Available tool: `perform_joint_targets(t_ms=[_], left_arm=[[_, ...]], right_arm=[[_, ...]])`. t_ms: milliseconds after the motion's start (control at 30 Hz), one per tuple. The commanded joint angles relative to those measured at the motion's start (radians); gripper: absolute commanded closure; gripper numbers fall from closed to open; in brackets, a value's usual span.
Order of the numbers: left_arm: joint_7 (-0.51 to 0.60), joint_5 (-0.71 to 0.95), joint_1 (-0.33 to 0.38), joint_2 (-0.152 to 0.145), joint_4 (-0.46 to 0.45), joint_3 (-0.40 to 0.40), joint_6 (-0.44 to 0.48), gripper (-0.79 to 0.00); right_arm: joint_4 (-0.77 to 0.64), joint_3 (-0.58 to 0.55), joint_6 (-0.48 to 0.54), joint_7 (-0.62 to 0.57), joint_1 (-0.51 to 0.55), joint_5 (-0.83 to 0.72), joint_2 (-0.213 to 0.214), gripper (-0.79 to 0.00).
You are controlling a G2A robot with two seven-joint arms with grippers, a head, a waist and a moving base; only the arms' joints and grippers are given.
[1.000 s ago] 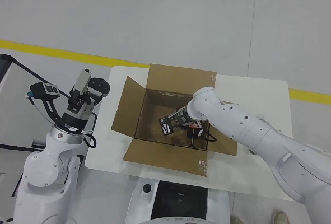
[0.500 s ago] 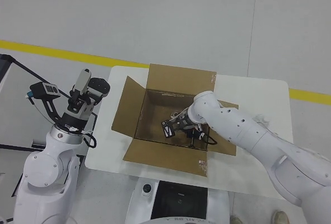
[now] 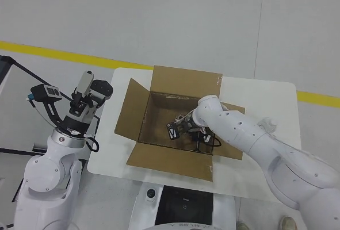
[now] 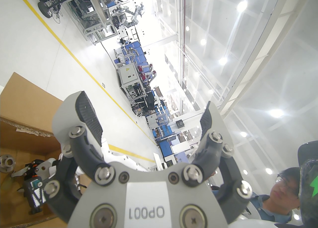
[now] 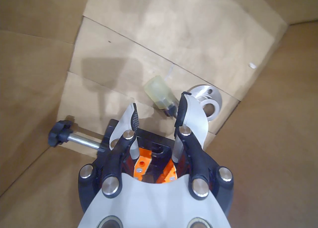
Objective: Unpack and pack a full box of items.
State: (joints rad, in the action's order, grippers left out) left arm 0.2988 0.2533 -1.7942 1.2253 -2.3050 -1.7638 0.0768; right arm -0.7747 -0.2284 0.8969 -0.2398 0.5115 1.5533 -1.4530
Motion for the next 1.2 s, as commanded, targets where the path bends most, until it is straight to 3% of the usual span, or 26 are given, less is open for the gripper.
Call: perform_joint_targets(t_ms=[0,567,633,733,1167], left_arm=[[0.000,0.000,0.000,0.000,0.000,0.000,0.000,-0.785],[0.000,0.000,0.000,0.000,0.000,0.000,0.000,-0.785],[0.000,0.000,0.000,0.000,0.000,0.000,0.000,-0.785],[0.000,0.000,0.000,0.000,0.000,0.000,0.000,-0.785],[0.000,0.000,0.000,0.000,0.000,0.000,0.000,-0.785]], right_arm=[[0.020,0.000,-0.011,0.021,0.000,0.011,-0.006,-0.286],[0.225,0.019,-0.016,0.173,0.007,0.057,-0.101,-0.277],[0.241,0.021,-0.012,0.184,0.005,0.062,-0.112,-0.259],[0.263,0.024,-0.011,0.201,0.001,0.071,-0.126,-0.003],[0.289,0.030,-0.040,0.377,-0.026,0.144,-0.145,0.000]])
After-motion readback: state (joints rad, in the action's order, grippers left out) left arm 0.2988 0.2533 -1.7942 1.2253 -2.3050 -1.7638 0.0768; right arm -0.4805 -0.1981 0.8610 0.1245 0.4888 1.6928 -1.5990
